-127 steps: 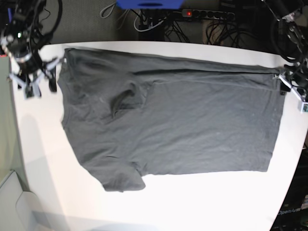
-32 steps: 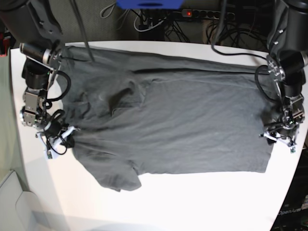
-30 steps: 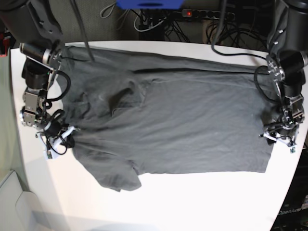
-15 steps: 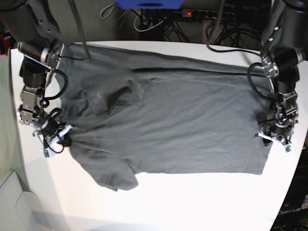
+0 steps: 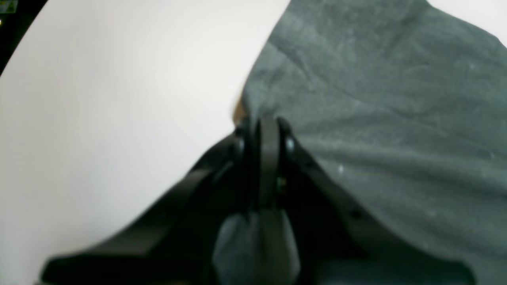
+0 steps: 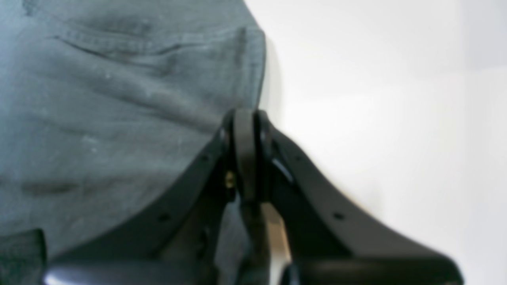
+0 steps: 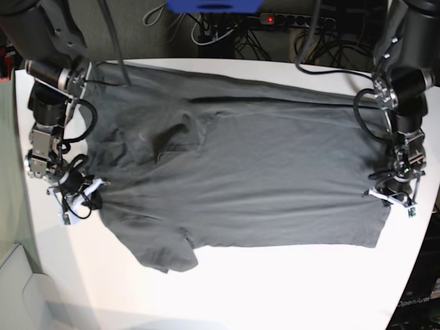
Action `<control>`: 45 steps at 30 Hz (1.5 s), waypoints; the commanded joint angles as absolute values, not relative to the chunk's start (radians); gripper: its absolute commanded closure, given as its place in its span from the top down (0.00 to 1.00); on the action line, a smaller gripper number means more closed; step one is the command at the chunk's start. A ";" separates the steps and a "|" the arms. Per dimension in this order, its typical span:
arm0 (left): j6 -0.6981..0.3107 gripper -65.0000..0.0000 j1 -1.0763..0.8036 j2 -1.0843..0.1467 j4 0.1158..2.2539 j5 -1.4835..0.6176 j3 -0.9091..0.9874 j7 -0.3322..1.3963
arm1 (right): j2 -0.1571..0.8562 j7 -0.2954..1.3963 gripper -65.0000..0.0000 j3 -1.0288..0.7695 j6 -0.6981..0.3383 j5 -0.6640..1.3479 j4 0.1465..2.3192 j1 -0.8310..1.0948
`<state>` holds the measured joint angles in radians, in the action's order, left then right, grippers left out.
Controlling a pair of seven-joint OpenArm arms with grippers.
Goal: Layout the t-shirt on the table in an organized manner, then fold the t-shirt properly
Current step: 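Grasp the shirt's side edges with both grippers, then fold the grasped side with both grippers toward the collar edge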
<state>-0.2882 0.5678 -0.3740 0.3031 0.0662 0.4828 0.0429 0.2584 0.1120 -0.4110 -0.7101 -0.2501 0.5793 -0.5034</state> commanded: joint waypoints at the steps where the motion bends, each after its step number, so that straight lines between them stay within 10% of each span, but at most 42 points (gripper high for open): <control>1: -0.297 0.00 0.568 -0.374 0.303 0.081 0.483 0.114 | 0.265 0.171 0.00 -0.412 -0.698 -0.280 0.582 -0.510; 45: -0.297 0.00 0.222 -0.344 1.096 -0.348 0.490 0.403 | 0.114 0.611 0.00 -0.406 -0.698 -0.165 1.704 -0.082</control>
